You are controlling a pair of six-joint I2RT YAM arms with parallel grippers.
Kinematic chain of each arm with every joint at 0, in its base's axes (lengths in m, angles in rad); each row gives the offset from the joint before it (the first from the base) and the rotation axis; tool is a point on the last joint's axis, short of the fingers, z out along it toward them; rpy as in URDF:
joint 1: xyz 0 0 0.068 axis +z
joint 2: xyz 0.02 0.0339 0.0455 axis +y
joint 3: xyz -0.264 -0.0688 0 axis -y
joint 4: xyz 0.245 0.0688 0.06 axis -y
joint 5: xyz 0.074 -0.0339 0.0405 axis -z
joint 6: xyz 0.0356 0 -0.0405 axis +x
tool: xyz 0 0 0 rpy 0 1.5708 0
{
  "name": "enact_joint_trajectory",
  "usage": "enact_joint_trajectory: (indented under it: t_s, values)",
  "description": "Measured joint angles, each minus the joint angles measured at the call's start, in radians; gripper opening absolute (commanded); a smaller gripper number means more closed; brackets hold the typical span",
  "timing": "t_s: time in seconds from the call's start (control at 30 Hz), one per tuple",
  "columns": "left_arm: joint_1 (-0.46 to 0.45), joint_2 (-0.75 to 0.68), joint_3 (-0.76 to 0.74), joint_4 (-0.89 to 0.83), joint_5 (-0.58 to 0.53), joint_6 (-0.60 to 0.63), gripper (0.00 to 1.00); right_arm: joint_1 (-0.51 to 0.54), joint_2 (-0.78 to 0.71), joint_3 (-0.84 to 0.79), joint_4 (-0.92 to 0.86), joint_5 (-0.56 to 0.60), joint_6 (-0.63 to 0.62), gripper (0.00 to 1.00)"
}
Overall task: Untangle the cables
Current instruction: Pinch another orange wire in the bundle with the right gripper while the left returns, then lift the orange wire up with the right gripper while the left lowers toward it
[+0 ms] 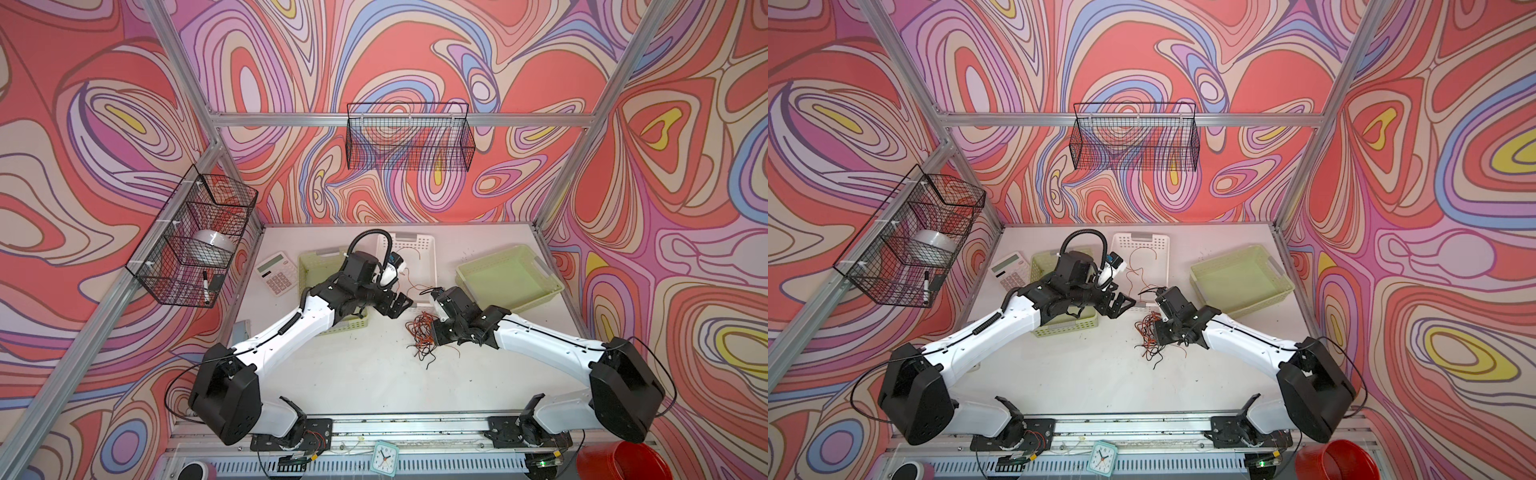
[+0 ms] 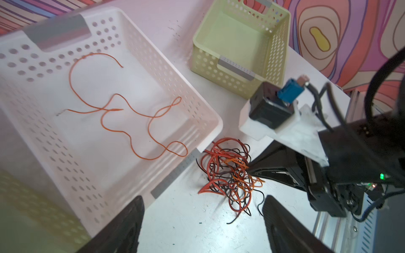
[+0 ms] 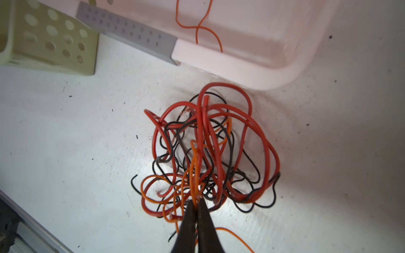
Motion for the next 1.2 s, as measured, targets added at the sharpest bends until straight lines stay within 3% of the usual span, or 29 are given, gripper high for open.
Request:
enact_joint_trajectory:
  t_s: [0.2,0.4,0.83,1.1,1.2]
  values:
    - [-0.036,0.022,-0.064,0.042,0.018,-0.015,0.86,0.000,-0.069,0.026,-0.041,-0.005,-0.016,0.00]
    - [-0.047,0.029,-0.073,0.113,0.044,-0.024,0.77,0.000,-0.162,0.064,-0.076,-0.003,-0.037,0.00]
    - [-0.087,-0.034,-0.141,0.277,0.086,-0.031,0.75,0.000,-0.240,0.150,-0.071,0.000,-0.073,0.00]
    - [-0.099,0.084,-0.128,0.373,0.032,-0.093,0.62,0.000,-0.259,0.150,0.022,-0.038,-0.041,0.00]
    - [-0.099,0.140,-0.128,0.401,0.016,-0.131,0.51,0.000,-0.272,0.150,0.060,-0.056,-0.021,0.00]
